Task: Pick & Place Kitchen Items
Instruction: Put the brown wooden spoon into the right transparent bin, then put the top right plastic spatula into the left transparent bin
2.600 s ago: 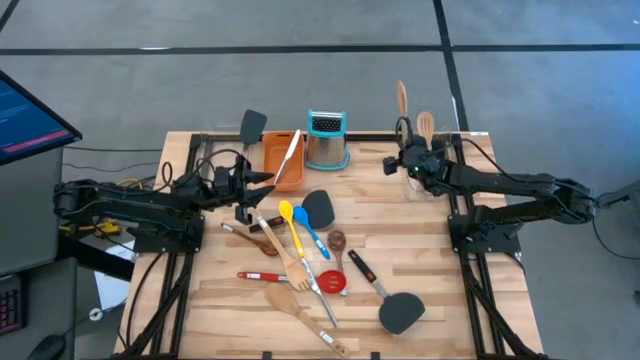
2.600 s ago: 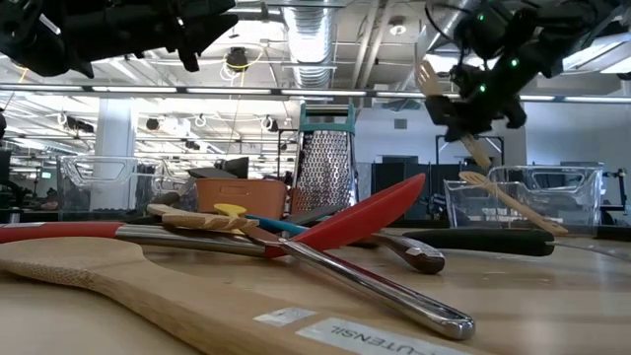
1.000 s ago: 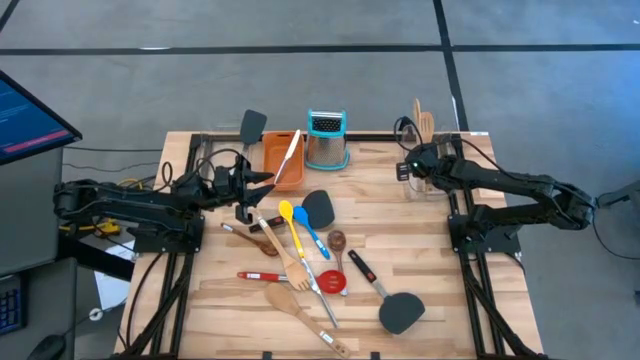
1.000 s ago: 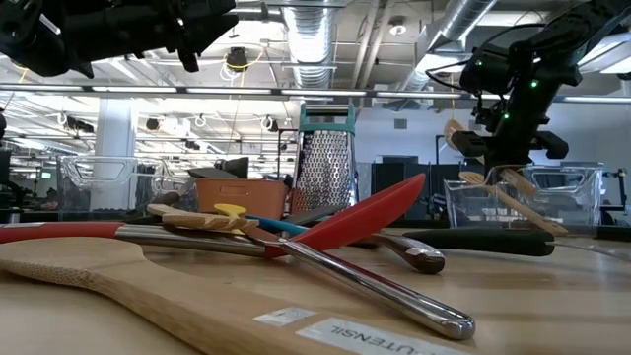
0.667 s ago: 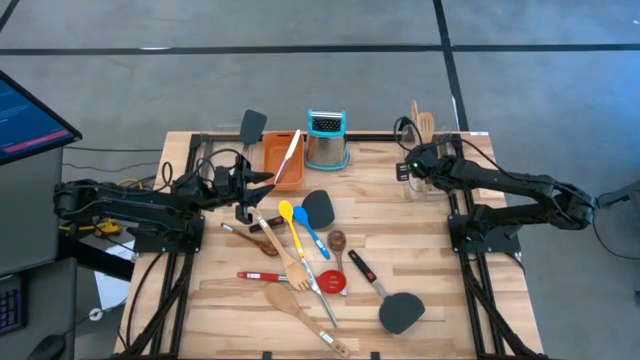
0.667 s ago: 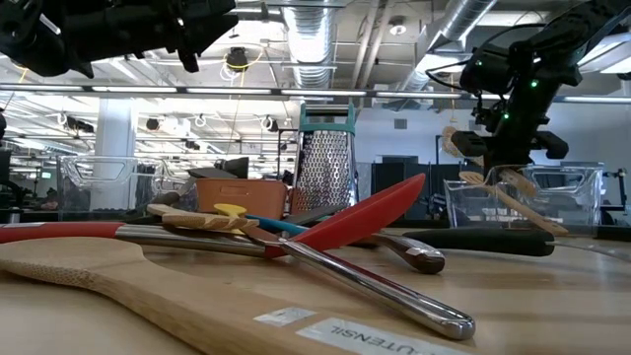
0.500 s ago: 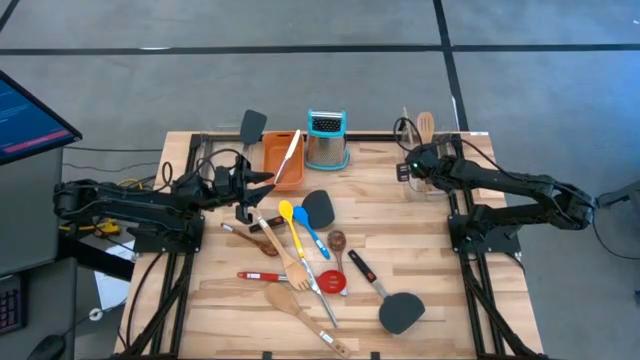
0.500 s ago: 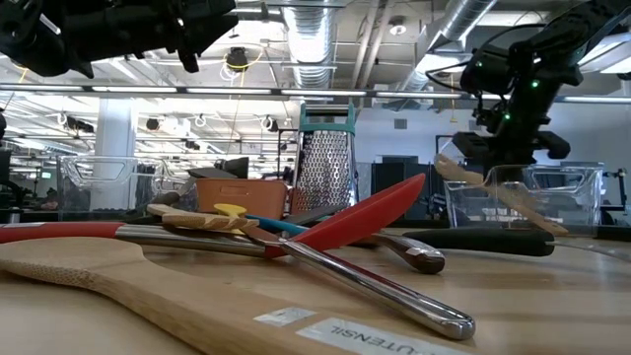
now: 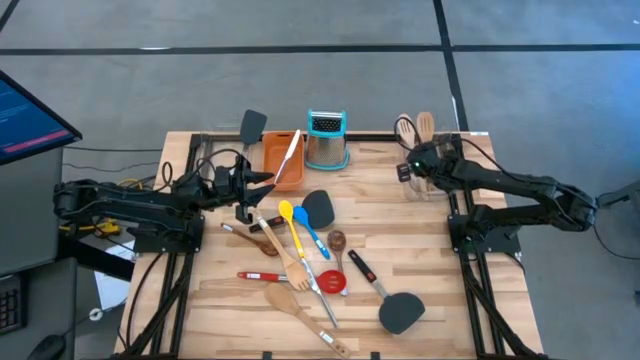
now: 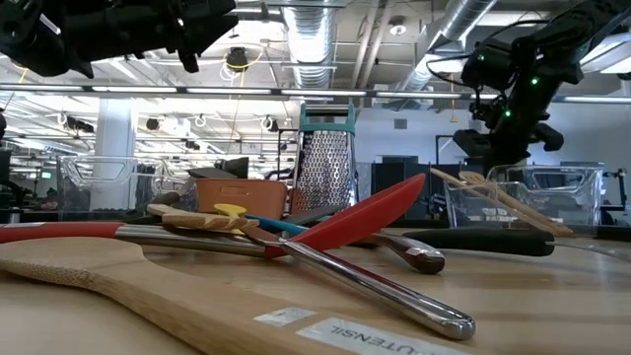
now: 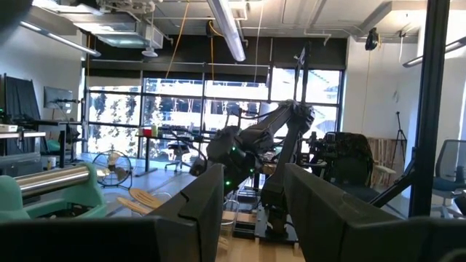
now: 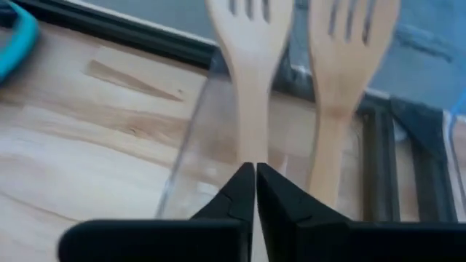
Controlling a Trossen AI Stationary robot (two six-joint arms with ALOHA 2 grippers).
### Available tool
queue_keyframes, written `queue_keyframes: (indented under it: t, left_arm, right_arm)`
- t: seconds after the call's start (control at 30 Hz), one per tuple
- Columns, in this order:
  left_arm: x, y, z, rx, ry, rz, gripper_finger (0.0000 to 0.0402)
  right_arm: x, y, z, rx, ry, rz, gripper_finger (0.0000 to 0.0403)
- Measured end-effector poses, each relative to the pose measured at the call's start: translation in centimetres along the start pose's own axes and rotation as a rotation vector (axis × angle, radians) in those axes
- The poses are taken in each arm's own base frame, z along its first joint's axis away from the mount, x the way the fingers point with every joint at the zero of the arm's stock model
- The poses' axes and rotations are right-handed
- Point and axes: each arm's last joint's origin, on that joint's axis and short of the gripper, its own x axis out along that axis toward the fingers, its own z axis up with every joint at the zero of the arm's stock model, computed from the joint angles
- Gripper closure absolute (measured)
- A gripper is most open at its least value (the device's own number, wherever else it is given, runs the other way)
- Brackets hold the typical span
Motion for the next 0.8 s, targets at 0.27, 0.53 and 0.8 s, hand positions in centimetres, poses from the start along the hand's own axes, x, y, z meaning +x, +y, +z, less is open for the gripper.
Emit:
queue_keyframes:
  t: [0.27, 0.53, 0.8]
  left_arm:
    - [0.0, 0.0, 0.0, 0.000, 0.003, 0.000, 0.0270]
    - [0.0, 0.0, -0.2, 0.003, 0.019, 0.001, 0.0270]
    - [0.0, 0.0, -0.2, 0.004, 0.024, 0.002, 0.0270]
  right_arm:
    - [-2.3, 1.0, 0.6, -0.080, -0.136, 0.139, 0.0400]
    - [-6.3, 2.1, 0.1, -0.108, -0.202, 0.452, 0.0401]
    - [-9.8, 4.7, -1.0, -0.180, -0.251, 0.819, 0.0398]
